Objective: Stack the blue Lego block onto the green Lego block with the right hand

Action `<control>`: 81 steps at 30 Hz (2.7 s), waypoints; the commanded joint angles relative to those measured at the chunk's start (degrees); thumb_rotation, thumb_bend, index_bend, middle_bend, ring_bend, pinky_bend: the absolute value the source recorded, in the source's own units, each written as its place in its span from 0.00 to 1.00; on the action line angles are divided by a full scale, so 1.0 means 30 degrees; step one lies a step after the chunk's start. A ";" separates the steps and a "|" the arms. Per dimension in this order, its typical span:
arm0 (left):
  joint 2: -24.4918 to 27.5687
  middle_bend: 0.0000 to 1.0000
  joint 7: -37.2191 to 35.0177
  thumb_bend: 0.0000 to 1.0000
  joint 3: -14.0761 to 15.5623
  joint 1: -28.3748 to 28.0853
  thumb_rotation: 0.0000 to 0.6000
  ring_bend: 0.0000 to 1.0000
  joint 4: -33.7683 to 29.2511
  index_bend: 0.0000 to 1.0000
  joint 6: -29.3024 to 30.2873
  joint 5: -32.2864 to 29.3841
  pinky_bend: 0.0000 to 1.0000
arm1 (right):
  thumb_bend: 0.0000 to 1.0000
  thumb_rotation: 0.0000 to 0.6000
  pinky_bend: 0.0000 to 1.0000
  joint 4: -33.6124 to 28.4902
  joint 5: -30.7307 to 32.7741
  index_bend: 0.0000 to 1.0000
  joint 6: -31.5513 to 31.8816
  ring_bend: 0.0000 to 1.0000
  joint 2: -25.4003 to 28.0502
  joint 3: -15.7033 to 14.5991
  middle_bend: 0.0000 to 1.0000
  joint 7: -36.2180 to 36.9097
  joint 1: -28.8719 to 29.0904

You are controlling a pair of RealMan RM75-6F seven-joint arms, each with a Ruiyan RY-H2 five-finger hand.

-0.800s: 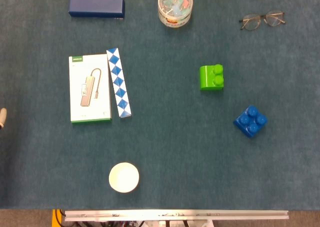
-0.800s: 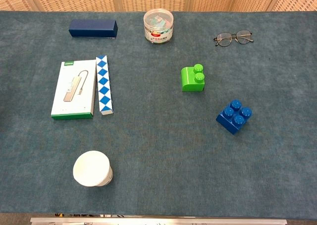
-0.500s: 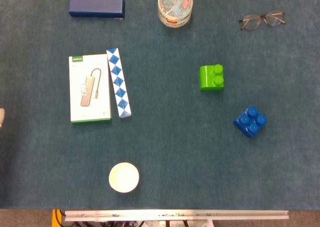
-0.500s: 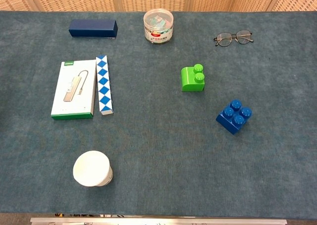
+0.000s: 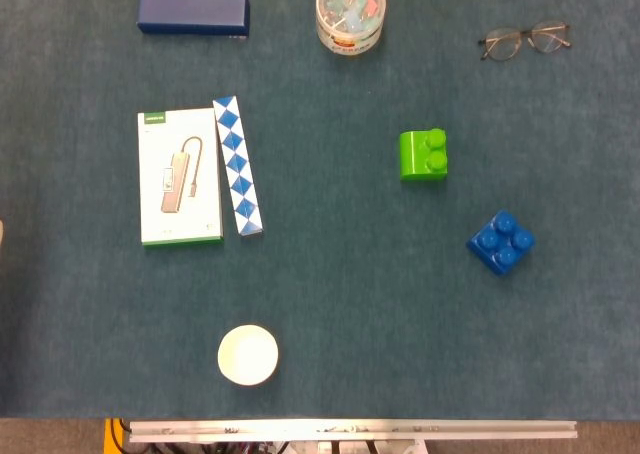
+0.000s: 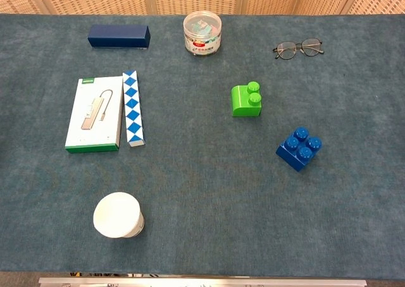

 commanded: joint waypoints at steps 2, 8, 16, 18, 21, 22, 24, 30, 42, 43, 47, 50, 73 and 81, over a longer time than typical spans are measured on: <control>0.0064 0.41 0.0100 0.35 0.0040 0.0113 1.00 0.39 0.0003 0.32 0.0107 -0.0040 0.50 | 0.00 1.00 0.20 0.0584 -0.1143 0.24 -0.0246 0.03 -0.0085 -0.0292 0.17 0.0739 0.0518; 0.0165 0.41 0.0201 0.35 0.0059 0.0290 1.00 0.39 -0.0043 0.32 0.0265 -0.0180 0.50 | 0.07 1.00 0.20 0.1393 -0.2363 0.27 -0.1624 0.03 0.0119 -0.0736 0.17 0.1528 0.1694; 0.0262 0.41 0.0563 0.35 0.0107 0.0562 1.00 0.39 -0.0195 0.32 0.0592 -0.0261 0.50 | 0.14 1.00 0.20 0.1863 -0.3675 0.29 -0.3729 0.03 0.0220 -0.1043 0.17 0.1635 0.3684; 0.0271 0.41 0.0619 0.35 0.0104 0.0620 1.00 0.39 -0.0199 0.32 0.0652 -0.0303 0.50 | 0.14 1.00 0.20 0.1817 -0.3892 0.29 -0.4244 0.03 0.0259 -0.1140 0.17 0.1539 0.4123; 0.0330 0.41 0.0675 0.35 0.0097 0.0713 1.00 0.39 -0.0252 0.32 0.0754 -0.0359 0.50 | 0.14 1.00 0.20 0.1675 -0.4018 0.29 -0.4921 0.03 0.0312 -0.1236 0.17 0.1265 0.4630; 0.0355 0.41 0.0691 0.35 0.0086 0.0758 1.00 0.39 -0.0287 0.32 0.0821 -0.0377 0.50 | 0.14 1.00 0.20 0.1597 -0.4029 0.29 -0.5209 0.03 0.0316 -0.1271 0.17 0.1081 0.4824; 0.0412 0.41 0.0722 0.35 0.0073 0.0833 1.00 0.39 -0.0353 0.32 0.0949 -0.0367 0.50 | 0.14 1.00 0.20 0.1427 -0.3956 0.29 -0.5721 0.03 0.0293 -0.1310 0.17 0.0754 0.5135; 0.0575 0.41 0.0805 0.35 0.0064 0.1029 1.00 0.39 -0.0550 0.32 0.1267 -0.0299 0.50 | 0.08 1.00 0.20 0.0727 -0.3404 0.29 -0.7172 0.03 0.0184 -0.1293 0.16 -0.0548 0.5911; 0.0860 0.41 0.0763 0.35 -0.0042 0.1199 1.00 0.39 -0.0783 0.32 0.1434 -0.0381 0.50 | 0.06 1.00 0.20 -0.0192 -0.2676 0.27 -0.8725 0.03 -0.0604 -0.1113 0.13 -0.2708 0.7091; 0.0871 0.41 0.0753 0.35 -0.0046 0.1204 1.00 0.39 -0.0794 0.32 0.1436 -0.0378 0.50 | 0.06 1.00 0.20 -0.0237 -0.2612 0.26 -0.8856 0.03 -0.0667 -0.1102 0.13 -0.2880 0.7183; 0.0908 0.41 0.0725 0.35 -0.0056 0.1217 1.00 0.39 -0.0810 0.32 0.1406 -0.0383 0.50 | 0.04 1.00 0.19 -0.0416 -0.2189 0.24 -0.9508 0.02 -0.0928 -0.1032 0.12 -0.3670 0.7581; 0.0931 0.41 0.0694 0.35 -0.0073 0.1224 1.00 0.39 -0.0812 0.32 0.1380 -0.0409 0.50 | 0.03 1.00 0.19 -0.0492 -0.1838 0.22 -0.9893 0.02 -0.1192 -0.0929 0.11 -0.4275 0.7858; 0.1207 0.41 0.0427 0.35 -0.0184 0.1412 1.00 0.39 -0.1161 0.32 0.1676 -0.0256 0.50 | 0.03 1.00 0.19 -0.0274 -0.0247 0.22 -1.1314 0.01 -0.2736 -0.1254 0.11 -0.5807 0.9005; 0.1267 0.41 0.0424 0.35 -0.0181 0.1468 1.00 0.39 -0.1314 0.32 0.1785 -0.0141 0.50 | 0.03 1.00 0.19 0.0037 0.0011 0.24 -1.1325 0.01 -0.3146 -0.1355 0.11 -0.5810 0.9193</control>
